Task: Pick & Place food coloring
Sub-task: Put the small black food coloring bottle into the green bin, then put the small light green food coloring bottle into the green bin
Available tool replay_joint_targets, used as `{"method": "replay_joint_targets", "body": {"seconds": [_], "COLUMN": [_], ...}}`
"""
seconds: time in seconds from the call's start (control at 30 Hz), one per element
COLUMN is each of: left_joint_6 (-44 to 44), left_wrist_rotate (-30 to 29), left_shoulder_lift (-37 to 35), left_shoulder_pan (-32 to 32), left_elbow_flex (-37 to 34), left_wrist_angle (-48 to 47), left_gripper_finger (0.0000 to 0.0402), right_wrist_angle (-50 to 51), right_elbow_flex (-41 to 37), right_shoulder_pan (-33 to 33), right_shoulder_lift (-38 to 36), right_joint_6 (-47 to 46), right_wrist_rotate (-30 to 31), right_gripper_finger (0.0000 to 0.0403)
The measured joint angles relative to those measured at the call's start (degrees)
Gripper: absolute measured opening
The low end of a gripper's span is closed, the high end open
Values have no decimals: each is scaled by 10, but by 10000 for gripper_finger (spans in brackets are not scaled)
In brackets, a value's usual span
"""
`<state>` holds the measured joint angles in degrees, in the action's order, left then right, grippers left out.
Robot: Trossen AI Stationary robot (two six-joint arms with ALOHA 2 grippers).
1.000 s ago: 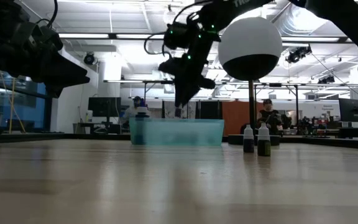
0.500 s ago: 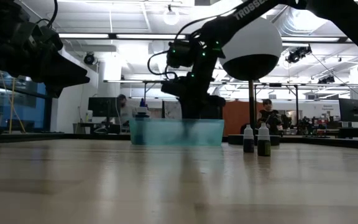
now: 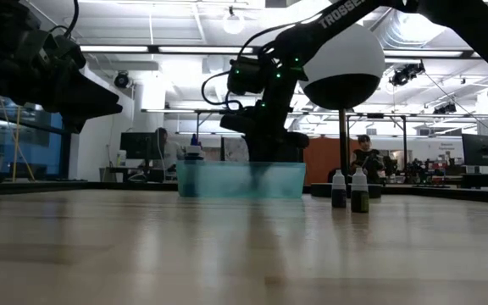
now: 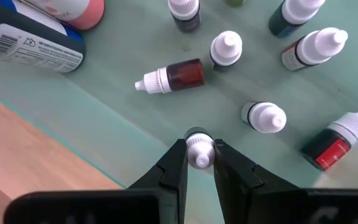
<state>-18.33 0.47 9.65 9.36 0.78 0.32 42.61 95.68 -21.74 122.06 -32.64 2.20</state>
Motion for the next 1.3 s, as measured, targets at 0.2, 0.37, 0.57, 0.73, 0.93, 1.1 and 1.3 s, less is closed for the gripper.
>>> {"method": "replay_joint_targets", "body": {"seconds": [0.2, 0.37, 0.57, 0.73, 0.93, 1.1, 1.3], "left_joint_6": [0, 0, 0, 0, 0, 0, 0], "left_wrist_rotate": [0, 0, 0, 0, 0, 0, 0], "left_shoulder_lift": [0, 0, 0, 0, 0, 0, 0], "left_shoulder_pan": [0, 0, 0, 0, 0, 0, 0], "left_elbow_flex": [0, 0, 0, 0, 0, 0, 0], "left_wrist_angle": [0, 0, 0, 0, 0, 0, 0], "left_gripper_finger": [127, 127, 127, 127, 127, 127, 127], "right_wrist_angle": [0, 0, 0, -3, -1, 9, 14], "right_elbow_flex": [0, 0, 0, 0, 16, 35, 72], "right_shoulder_pan": [0, 0, 0, 0, 0, 0, 0], "right_shoulder_lift": [0, 0, 0, -2, -3, -3, -5], "right_joint_6": [-4, -1, 0, 2, 16, 29, 41], "right_wrist_rotate": [-11, -12, -13, -12, -3, 19, 20], "right_gripper_finger": [72, 91, 96, 96, 97, 97, 97]}}
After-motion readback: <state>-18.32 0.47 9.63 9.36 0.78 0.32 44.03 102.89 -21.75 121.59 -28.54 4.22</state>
